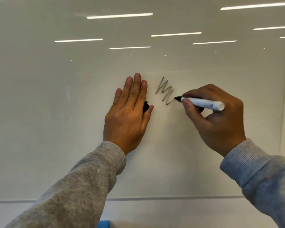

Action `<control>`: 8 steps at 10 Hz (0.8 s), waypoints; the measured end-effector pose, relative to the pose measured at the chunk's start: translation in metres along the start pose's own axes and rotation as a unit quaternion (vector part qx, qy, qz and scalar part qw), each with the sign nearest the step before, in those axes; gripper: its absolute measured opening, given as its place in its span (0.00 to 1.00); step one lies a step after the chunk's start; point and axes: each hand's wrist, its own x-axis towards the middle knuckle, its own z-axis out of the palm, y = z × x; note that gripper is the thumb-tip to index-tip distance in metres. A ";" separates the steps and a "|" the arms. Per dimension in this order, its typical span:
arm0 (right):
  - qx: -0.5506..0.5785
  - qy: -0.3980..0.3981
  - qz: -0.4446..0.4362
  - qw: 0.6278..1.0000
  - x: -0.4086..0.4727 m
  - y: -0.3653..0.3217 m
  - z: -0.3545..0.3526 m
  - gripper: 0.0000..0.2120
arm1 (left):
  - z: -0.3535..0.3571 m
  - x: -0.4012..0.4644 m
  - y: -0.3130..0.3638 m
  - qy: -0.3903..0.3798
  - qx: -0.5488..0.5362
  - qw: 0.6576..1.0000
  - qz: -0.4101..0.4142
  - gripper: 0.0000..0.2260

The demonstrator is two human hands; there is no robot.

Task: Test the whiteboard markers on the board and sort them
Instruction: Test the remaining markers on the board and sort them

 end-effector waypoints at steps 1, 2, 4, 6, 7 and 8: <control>-0.016 -0.031 -0.019 0.999 -0.009 -0.001 0.002 0.07 | 0.001 0.000 0.001 -0.001 -0.004 1.000 -0.001 0.27; -0.025 -0.040 -0.022 0.999 -0.014 0.000 -0.001 0.07 | 0.001 -0.001 0.001 -0.001 -0.005 1.000 -0.001 0.27; -0.019 -0.065 -0.008 0.998 -0.037 0.000 -0.007 0.08 | 0.001 -0.003 0.002 0.000 -0.004 1.000 0.002 0.27; -0.013 -0.027 0.029 0.999 -0.044 0.002 -0.014 0.07 | 0.002 -0.003 0.002 -0.003 -0.007 1.000 0.000 0.27; -0.016 -0.062 0.013 0.998 -0.053 0.000 -0.011 0.09 | 0.001 -0.004 0.002 -0.008 -0.007 1.000 0.000 0.27; -0.021 -0.016 0.046 0.999 -0.053 0.003 -0.018 0.08 | 0.000 -0.004 0.002 -0.008 -0.012 1.000 0.000 0.27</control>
